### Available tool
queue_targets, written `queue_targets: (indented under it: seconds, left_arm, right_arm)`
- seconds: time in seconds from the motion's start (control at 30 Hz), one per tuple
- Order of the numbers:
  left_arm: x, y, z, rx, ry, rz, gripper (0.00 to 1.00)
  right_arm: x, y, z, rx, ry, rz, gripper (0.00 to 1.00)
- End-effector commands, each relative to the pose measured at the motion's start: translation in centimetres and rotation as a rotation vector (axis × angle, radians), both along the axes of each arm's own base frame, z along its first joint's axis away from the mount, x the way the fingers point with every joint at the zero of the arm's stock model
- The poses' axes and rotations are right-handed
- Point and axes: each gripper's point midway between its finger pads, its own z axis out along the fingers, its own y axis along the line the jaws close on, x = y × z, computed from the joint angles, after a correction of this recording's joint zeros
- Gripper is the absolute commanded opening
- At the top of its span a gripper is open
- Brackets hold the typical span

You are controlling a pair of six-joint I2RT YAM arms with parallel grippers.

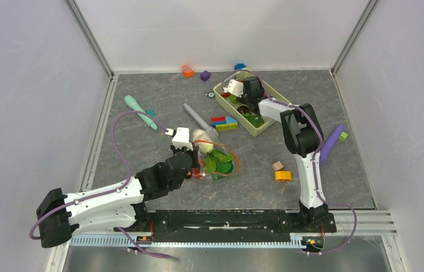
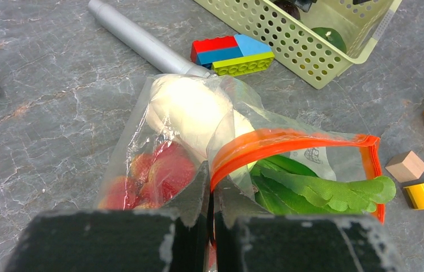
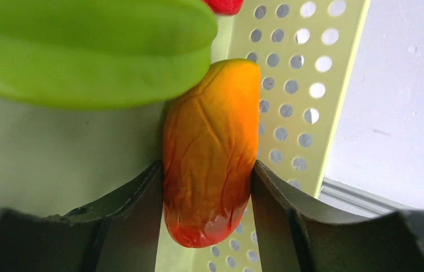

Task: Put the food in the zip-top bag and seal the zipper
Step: Pick up the fake fruit from the bin, then place the fake fruit in the zipper food storage bag.

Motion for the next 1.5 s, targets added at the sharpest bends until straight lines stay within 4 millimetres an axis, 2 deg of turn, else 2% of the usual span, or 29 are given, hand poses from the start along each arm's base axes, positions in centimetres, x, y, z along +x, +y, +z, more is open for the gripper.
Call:
queue_targets:
  seconds: [0.0,0.53,0.73,0.77,0.83,0.9,1.0,1.03,1.1,1.23,1.37,1.47]
  left_arm:
    - [0.5,0.0,1.0,-0.030,-0.028,0.014,0.06]
    - [-0.1,-0.7,1.4,-0.064,-0.007,-0.031,0.06]
    - [-0.5,-1.3,1.6,-0.085,0.008,-0.065,0.06]
    - [-0.5,-1.4,1.6,-0.087,0.013,-0.067,0.06]
    - [-0.6,-1.8,1.8,-0.101,0.021,-0.081,0.06]
    - [-1.0,-1.9,1.5,-0.093,0.045,-0.099,0.06]
    - [-1.0,-2.1,1.3,-0.105,0.054,-0.100,0.06]
    - [-1.1,-2.2,1.2,-0.099,0.062,-0.105,0.05]
    - [-1.3,-2.4,1.4,-0.094,0.075,-0.114,0.04]
    - [-2.0,-2.9,2.1,-0.121,0.093,-0.159,0.03]
    - [-2.6,-3.4,2.8,-0.157,0.101,-0.202,0.03]
    - [-2.9,-3.4,3.0,-0.162,0.107,-0.213,0.02]
  right_arm:
    - [-0.5,0.9,5.5,0.149,-0.108,0.006,0.17]
    - [-7.1,3.0,15.0,0.544,-0.204,0.094,0.14]
    - [-10.7,3.4,18.6,0.747,-0.207,0.074,0.14]
    - [-11.7,3.7,18.7,0.803,-0.191,0.075,0.14]
    - [-13.7,4.4,19.6,0.912,-0.167,0.099,0.14]
    - [-16.1,6.2,21.0,1.033,-0.091,0.162,0.14]
    - [-19.3,7.7,24.7,1.265,-0.050,0.212,0.16]
    - [-20.4,8.2,25.1,1.340,-0.030,0.228,0.16]
    - [-23.4,9.3,24.8,1.438,0.055,0.293,0.16]
    - [-31.3,10.9,22.4,1.552,0.258,0.469,0.16]
    - [-39.4,11.9,22.1,1.634,0.433,0.709,0.16]
    - [-44.3,12.7,21.7,1.630,0.509,0.832,0.17]
